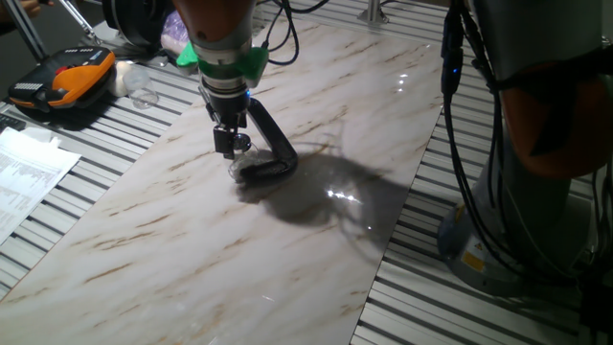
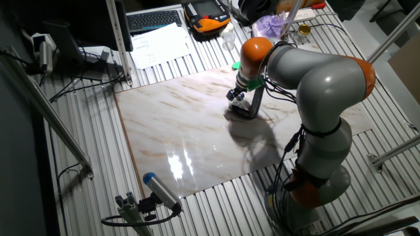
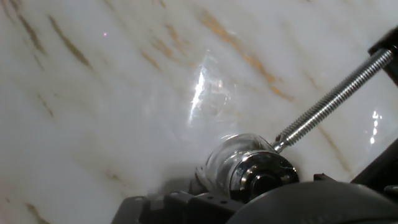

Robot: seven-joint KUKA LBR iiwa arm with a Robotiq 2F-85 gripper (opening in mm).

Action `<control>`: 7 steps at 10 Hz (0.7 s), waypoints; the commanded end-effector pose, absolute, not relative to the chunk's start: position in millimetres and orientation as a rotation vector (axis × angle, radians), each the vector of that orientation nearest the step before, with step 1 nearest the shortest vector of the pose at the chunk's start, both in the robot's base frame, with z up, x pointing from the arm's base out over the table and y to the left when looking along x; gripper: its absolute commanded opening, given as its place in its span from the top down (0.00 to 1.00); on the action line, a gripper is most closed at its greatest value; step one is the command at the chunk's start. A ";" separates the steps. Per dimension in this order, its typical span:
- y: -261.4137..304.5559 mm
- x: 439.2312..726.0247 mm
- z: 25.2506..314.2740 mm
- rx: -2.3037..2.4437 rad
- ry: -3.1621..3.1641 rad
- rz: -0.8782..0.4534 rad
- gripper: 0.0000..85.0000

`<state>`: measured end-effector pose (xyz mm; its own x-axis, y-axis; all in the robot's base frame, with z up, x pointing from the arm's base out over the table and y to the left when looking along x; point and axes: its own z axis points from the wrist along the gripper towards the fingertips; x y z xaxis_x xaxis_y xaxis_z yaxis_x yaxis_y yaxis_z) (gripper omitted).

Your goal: Screw the lid onto the jar

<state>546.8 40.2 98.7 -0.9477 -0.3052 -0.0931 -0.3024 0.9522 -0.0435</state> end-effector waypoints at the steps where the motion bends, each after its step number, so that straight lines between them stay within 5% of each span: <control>1: 38.7 548.0 99.0 -0.674 2.967 -0.037 0.00; 7: 33.0 552.5 97.4 -0.679 2.989 -0.055 0.00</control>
